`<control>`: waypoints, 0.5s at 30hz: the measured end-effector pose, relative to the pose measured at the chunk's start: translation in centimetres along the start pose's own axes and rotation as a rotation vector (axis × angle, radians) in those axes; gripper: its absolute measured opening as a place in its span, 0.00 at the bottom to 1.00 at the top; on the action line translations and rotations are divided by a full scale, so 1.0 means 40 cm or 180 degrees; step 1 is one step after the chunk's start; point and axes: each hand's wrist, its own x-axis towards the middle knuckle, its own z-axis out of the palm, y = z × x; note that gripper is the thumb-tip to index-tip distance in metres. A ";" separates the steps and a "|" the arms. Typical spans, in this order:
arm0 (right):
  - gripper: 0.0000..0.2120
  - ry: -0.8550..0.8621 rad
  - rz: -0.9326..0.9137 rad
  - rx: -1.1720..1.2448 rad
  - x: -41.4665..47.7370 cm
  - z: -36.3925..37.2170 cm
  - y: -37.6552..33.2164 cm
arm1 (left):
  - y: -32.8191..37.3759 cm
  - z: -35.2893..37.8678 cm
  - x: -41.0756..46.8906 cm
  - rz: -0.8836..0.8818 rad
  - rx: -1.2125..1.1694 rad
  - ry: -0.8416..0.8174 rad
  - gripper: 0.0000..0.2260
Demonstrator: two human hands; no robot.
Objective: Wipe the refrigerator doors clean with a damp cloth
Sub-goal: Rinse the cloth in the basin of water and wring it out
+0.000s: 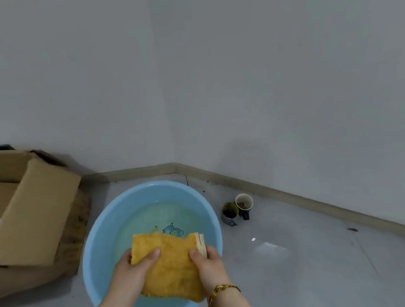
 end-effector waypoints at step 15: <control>0.13 0.0650 -0.0522 -0.1127 0.619 0.240 0.224 | -0.338 -0.018 0.688 0.0123 0.0149 0.0293 0.17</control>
